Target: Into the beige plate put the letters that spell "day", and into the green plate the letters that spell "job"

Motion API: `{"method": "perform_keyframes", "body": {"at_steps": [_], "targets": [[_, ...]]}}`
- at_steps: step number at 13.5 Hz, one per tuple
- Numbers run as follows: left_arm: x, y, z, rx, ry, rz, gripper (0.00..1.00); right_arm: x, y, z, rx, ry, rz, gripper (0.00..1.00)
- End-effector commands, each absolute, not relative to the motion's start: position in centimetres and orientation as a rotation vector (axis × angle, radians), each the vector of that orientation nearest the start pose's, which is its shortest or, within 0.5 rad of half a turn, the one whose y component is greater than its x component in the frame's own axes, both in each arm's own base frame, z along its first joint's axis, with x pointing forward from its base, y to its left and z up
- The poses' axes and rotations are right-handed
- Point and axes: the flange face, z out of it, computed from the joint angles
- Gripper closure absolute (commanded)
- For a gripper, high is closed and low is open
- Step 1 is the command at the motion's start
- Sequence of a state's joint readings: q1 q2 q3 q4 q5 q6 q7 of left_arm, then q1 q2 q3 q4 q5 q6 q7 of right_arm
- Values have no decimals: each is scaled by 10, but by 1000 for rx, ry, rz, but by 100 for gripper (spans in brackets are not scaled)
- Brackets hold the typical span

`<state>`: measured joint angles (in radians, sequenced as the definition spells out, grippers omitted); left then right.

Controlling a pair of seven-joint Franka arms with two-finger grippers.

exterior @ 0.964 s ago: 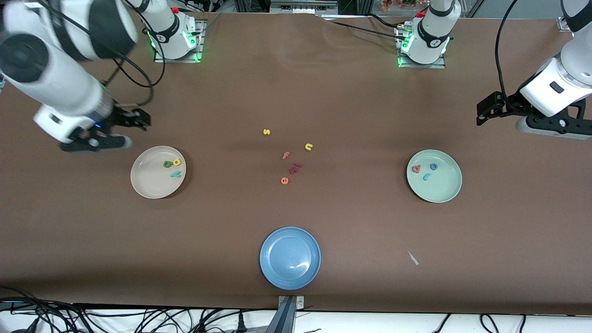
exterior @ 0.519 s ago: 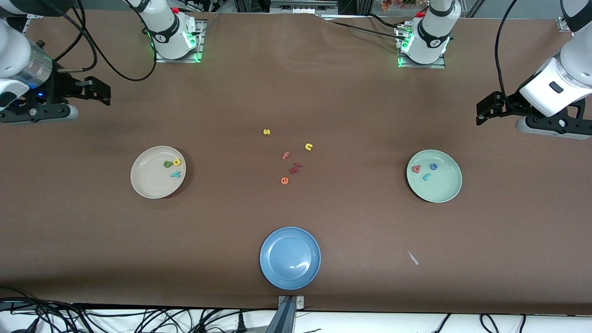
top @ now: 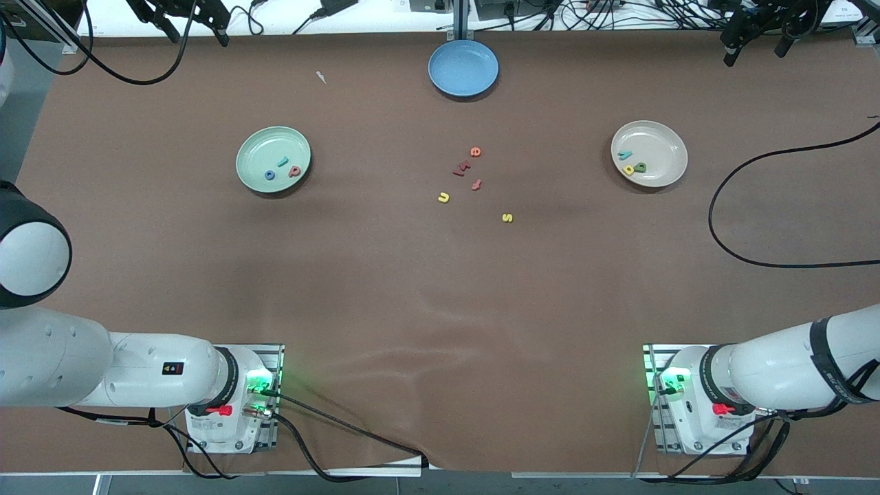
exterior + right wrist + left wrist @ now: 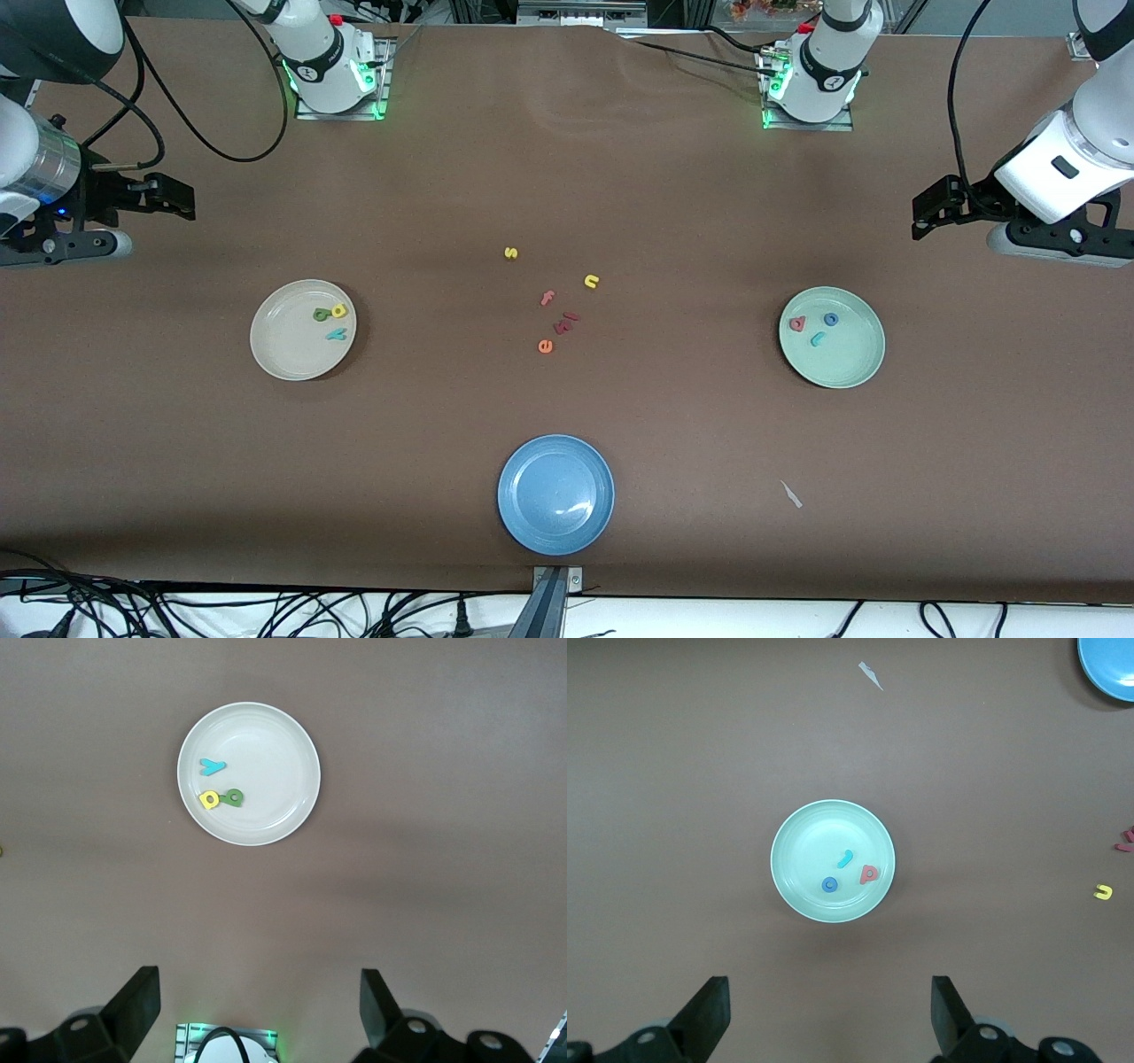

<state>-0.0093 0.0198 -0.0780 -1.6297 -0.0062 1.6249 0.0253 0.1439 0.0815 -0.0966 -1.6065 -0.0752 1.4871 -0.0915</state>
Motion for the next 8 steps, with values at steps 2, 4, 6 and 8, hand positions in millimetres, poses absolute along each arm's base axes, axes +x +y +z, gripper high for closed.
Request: {"method": "perform_keyframes", "body": {"at_steps": [2, 4, 6, 8], "targets": [[556, -50, 597, -3120, 193, 40, 0, 567, 21, 563, -3181, -190, 305, 0], [556, -50, 597, -3120, 193, 40, 0, 570, 20, 565, -3173, -181, 260, 0], [556, -50, 597, -3120, 193, 40, 0, 570, 23, 564, -3146, -174, 254, 0], [556, -50, 597, -3120, 193, 40, 0, 570, 19, 563, -3145, -164, 254, 0]]}}
